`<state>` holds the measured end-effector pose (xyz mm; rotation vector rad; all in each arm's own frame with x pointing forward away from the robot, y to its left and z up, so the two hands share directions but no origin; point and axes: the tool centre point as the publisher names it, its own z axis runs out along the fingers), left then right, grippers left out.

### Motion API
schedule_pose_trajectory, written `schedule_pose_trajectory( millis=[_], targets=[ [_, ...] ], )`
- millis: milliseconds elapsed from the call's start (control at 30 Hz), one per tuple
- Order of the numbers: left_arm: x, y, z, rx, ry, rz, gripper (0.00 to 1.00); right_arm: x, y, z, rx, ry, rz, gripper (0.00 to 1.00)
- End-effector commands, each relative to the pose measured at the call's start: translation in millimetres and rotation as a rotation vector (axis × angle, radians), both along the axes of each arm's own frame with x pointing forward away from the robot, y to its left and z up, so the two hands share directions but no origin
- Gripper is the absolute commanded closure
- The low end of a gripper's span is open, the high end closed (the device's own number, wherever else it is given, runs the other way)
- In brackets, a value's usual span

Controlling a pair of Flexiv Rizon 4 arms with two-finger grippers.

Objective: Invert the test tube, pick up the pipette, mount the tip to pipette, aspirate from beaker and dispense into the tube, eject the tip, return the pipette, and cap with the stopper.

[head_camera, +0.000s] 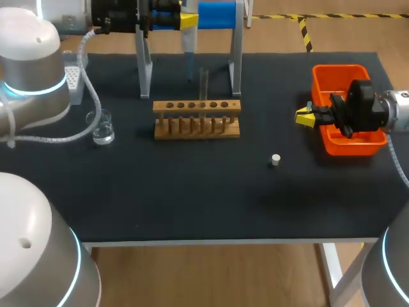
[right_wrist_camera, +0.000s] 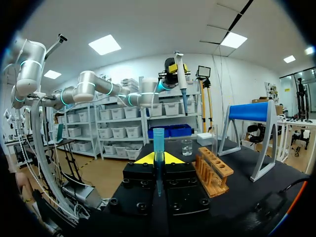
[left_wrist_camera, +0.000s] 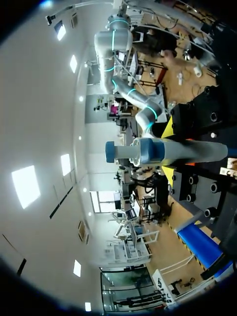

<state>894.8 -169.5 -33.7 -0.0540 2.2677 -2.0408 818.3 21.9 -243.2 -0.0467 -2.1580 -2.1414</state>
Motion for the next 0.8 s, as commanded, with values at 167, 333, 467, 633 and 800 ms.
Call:
schedule_pose_trajectory(
  millis=[167, 333, 467, 633, 800],
  targets=[
    [-18.4, -19.4, 3.7, -0.020, -0.023, 0.029, 1.00, -1.0, -0.5, 0.6, -0.002, 0.000, -0.001, 1.00],
    [-27.5, -32.7, 10.1, -0.020, -0.029, 0.016, 1.00, -1.0, -0.5, 0.6, -0.002, 0.000, -0.001, 1.00],
    [-30.5, -39.4, 12.9, -0.022, -0.019, 0.012, 1.00, -1.0, -0.5, 0.6, -0.002, 0.000, -0.001, 1.00],
    [-32.3, -43.6, 17.5, -0.008, -0.002, 0.003, 1.00, -1.0, -0.5, 0.6, -0.002, 0.000, -0.001, 1.00],
    [-31.2, -46.7, 19.5, 0.012, 0.028, -0.008, 1.00, -1.0, -0.5, 0.6, -0.002, 0.000, -0.001, 1.00]
  ],
)
